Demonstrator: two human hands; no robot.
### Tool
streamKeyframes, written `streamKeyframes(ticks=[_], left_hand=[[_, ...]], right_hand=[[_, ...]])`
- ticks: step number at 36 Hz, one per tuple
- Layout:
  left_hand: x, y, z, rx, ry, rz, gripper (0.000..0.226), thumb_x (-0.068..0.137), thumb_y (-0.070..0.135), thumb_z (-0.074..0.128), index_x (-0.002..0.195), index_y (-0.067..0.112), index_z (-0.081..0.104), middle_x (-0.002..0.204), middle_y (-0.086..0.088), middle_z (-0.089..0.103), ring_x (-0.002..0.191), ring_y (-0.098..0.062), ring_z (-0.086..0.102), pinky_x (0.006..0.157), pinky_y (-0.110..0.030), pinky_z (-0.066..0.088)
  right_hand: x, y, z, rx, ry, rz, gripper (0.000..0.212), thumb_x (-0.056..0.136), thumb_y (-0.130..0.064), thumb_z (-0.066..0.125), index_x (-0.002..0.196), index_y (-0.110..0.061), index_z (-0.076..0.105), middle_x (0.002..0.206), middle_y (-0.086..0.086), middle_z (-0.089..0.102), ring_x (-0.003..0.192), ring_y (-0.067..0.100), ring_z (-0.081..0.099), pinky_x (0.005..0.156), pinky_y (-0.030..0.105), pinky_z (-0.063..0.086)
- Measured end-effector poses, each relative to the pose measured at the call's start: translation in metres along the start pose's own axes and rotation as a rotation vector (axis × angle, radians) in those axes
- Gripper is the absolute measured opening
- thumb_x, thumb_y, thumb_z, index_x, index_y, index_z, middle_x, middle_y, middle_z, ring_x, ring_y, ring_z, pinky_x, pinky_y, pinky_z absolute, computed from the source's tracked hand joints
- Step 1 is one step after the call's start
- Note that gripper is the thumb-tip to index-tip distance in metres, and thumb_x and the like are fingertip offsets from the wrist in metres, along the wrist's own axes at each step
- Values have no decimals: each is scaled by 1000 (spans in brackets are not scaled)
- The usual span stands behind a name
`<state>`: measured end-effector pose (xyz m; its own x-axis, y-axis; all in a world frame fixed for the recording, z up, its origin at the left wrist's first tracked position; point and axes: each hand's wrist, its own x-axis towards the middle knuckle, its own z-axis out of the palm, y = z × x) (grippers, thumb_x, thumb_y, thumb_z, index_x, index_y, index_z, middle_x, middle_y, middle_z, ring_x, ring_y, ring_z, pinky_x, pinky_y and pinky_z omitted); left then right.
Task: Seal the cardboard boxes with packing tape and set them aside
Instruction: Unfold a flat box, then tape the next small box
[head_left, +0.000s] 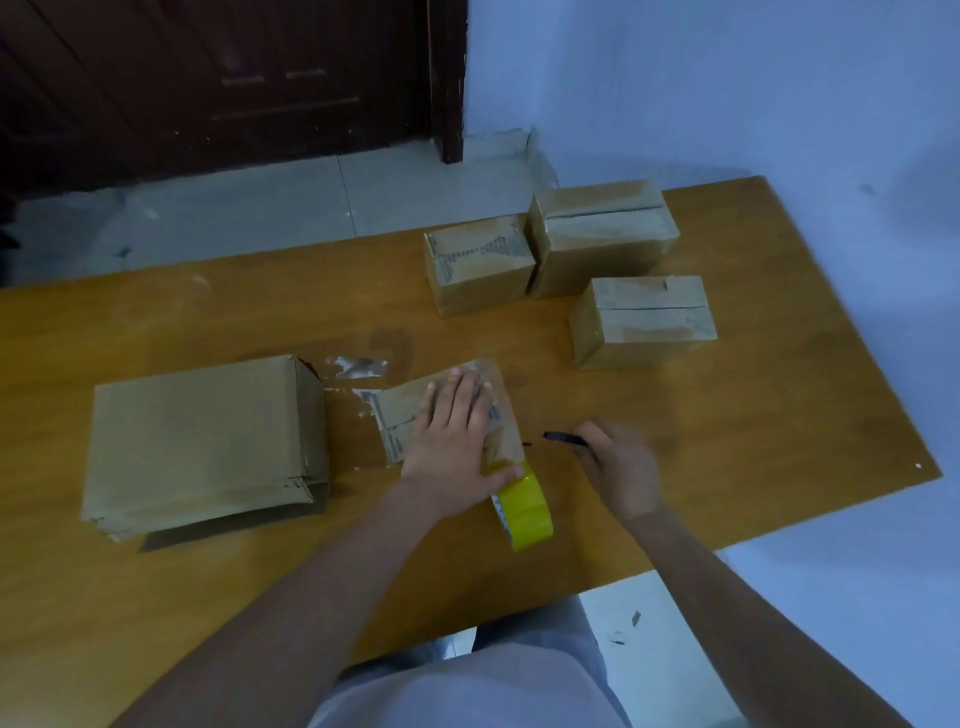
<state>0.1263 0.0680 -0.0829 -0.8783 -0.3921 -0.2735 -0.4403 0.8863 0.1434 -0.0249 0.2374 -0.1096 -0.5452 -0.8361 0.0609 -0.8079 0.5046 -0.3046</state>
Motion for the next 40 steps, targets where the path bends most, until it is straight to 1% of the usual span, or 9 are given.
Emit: streamKeyframes(ticks=[3,8,16,18,20,23,28,34,40], left_hand=[[1,2,1,-2,-12,-9,106,81,81,27,152,10,-5,159,-8,-15,144,-26,-22,116,-43,-18],[-1,3,-1,-4,-4,-15,104,82,80,27,152,9,-3,160,-9,-12,145,-26,-19,117,-44,-15],[1,2,0,19,-19,-7,108,77,84,13,152,9,-6,159,-10,-15,145,-28,-21,117,-47,-13],[2,1,2,28,-19,-1,112,69,84,0,152,9,-5,159,-10,-13,145,-28,-20,117,-47,-13],[3,1,3,19,-27,4,115,66,84,-3,152,8,-4,160,-11,-12,145,-28,-20,117,-47,-13],[4,0,6,2,-10,12,115,67,86,0,152,7,0,160,-12,-8,145,-28,-18,115,-47,-14],[2,0,5,4,-6,8,116,65,84,-5,152,8,-4,159,-10,-13,145,-28,-20,116,-47,-14],[1,-2,4,-128,56,3,114,67,85,-4,153,11,8,161,-4,-3,146,-22,-15,116,-40,-16],[4,-2,5,-376,237,-41,80,85,63,17,140,11,45,150,-6,35,143,-23,20,117,-34,-1]], right_hand=[[4,-10,-10,-109,167,-295,10,76,-4,67,74,-13,61,76,2,61,65,22,55,58,31,36],[15,-21,-4,-197,237,-402,17,76,1,58,71,-15,58,73,1,58,67,19,48,63,28,26],[7,18,24,-201,-166,110,36,54,13,77,72,-11,57,69,5,55,56,28,54,49,32,40],[7,17,28,-158,-202,201,17,74,-1,73,87,-7,63,88,10,59,73,32,58,61,38,47],[7,14,32,-136,-159,262,27,81,-13,69,105,-3,64,108,14,59,94,36,56,83,46,49],[9,-5,26,94,-85,271,37,84,-19,67,118,-5,61,118,10,54,110,29,50,99,42,40],[2,-50,12,1028,-384,550,33,85,-33,55,102,-8,68,108,5,65,103,15,59,93,33,44],[-4,-65,12,1173,-353,623,12,91,-15,58,84,-17,68,87,-3,66,85,10,60,77,25,45],[-4,-68,4,1105,-305,585,12,91,-8,59,90,-9,70,81,-2,66,73,2,59,68,16,45]])
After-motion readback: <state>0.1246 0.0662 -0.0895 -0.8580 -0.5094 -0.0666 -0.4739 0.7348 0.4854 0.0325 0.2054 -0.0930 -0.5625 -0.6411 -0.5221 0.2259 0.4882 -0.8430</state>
